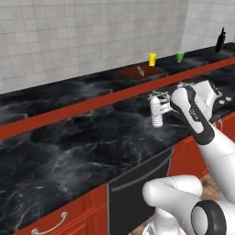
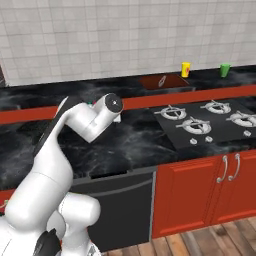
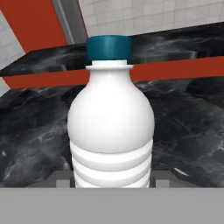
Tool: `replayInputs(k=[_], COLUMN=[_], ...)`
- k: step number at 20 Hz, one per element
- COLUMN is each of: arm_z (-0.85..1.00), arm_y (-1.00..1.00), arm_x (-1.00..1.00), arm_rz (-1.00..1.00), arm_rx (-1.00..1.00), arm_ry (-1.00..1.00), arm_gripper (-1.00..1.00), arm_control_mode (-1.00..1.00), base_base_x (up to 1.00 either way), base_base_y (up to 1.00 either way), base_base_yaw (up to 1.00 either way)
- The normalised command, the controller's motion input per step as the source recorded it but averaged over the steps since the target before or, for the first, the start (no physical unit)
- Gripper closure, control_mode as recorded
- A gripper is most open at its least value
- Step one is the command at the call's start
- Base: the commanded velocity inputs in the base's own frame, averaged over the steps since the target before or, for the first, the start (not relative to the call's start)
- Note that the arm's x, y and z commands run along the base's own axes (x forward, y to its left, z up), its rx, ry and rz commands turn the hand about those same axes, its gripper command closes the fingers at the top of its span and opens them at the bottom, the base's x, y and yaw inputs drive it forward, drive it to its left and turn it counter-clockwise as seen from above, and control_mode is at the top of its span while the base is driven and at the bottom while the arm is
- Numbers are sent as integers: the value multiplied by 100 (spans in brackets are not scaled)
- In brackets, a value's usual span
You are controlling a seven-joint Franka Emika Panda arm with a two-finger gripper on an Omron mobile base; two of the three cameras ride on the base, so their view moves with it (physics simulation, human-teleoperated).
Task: Place the drinks on the dining counter in a tight cluster.
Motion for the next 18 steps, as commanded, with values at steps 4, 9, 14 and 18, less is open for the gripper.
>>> replayInputs(k=[4,9,14,18], arm_z=[0,0,0,0], arm_y=[0,0,0,0], arm_x=[0,0,0,0], arm_rz=[0,0,0,0], arm_rx=[0,0,0,0], arm_ry=[0,0,0,0], arm_gripper=[100,100,100,100], arm_control_mode=[100,100,100,100], base_base_x=[29,11,39,100], base_base_y=[-100,-100,-100,-100], base_base_yaw=[-34,-47,-42,1])
